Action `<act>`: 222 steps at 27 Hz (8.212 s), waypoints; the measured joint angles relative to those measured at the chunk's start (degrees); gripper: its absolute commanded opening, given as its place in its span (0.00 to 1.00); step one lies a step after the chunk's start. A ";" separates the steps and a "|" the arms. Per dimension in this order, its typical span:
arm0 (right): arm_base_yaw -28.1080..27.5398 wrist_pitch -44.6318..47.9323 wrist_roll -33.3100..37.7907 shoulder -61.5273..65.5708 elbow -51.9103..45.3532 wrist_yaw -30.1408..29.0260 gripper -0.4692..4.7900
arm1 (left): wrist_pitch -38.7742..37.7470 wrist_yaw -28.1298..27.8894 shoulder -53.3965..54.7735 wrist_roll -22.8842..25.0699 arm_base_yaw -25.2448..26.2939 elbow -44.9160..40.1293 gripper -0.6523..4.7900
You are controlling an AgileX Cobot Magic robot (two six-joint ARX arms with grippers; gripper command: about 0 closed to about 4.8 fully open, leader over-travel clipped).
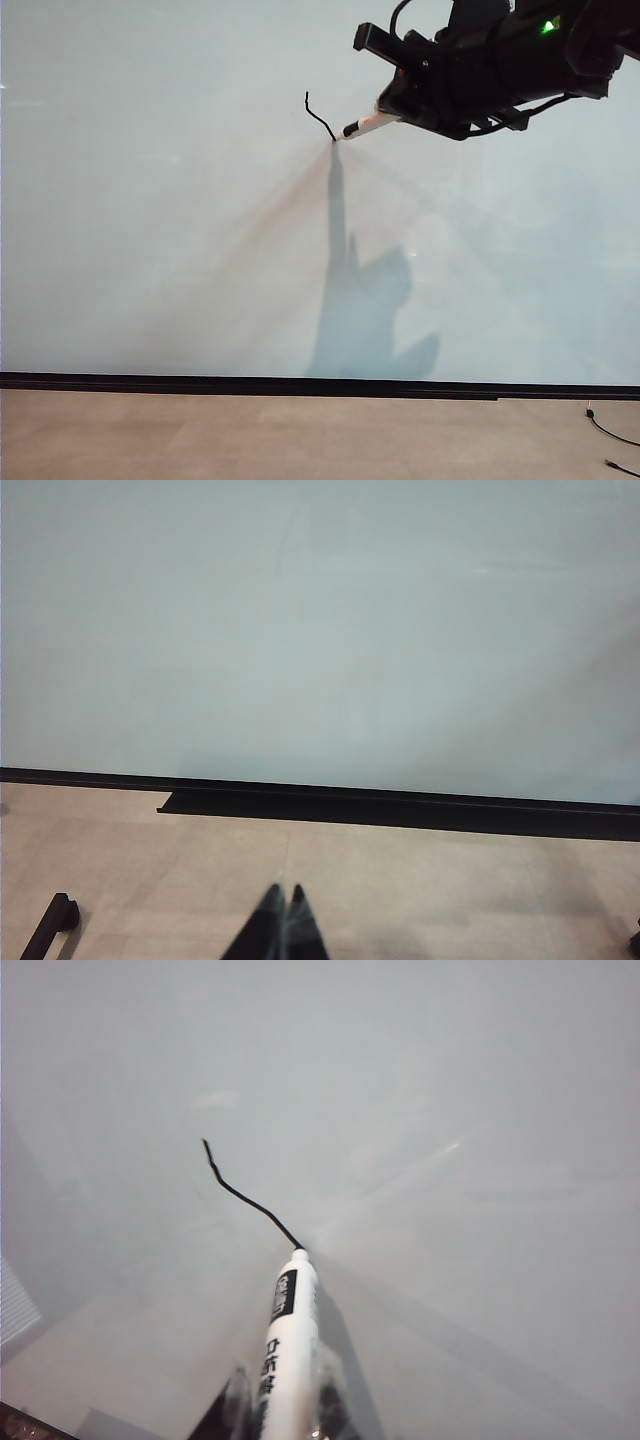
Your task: Pick up the pen on the shelf to the right of the whiteboard and draw a cross mark.
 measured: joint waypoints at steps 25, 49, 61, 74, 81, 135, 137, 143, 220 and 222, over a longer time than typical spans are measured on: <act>-0.02 -4.02 -0.07 -0.15 -1.01 6.62 0.08 | 0.00 0.00 0.02 0.00 0.00 0.00 0.11; 4.07 -6.45 -12.48 -9.55 -5.07 -1.01 0.08 | -0.17 0.17 0.02 0.00 0.00 0.00 0.11; 2.54 -8.39 -22.38 -2.91 2.29 -8.87 0.08 | -0.17 0.07 0.00 0.00 0.00 0.00 0.11; 1.51 -9.92 -23.02 3.37 8.35 -11.98 0.08 | -0.17 0.04 -0.02 0.00 0.00 0.00 0.11; 1.46 -10.56 -23.87 3.48 9.29 -10.71 0.08 | -0.20 0.02 -0.02 0.00 0.00 0.00 0.11; 1.60 -21.92 -32.81 -8.55 9.70 -0.24 0.08 | -0.20 0.02 0.00 -0.02 0.00 0.00 0.11; 1.60 -22.01 -32.96 -9.05 9.70 0.39 0.08 | -0.20 0.02 0.00 -0.02 0.00 0.00 0.11; 1.07 -23.23 -33.38 -10.97 9.46 1.03 0.08 | -0.17 0.02 0.00 -0.02 0.00 0.00 0.11; 5.88 -45.31 -27.69 -80.74 -35.56 5.81 0.08 | -0.20 0.02 0.00 0.00 0.00 0.00 0.11; 5.88 -45.46 -26.82 -81.18 -36.46 5.81 0.08 | -0.20 0.02 0.00 -0.02 0.00 0.00 0.11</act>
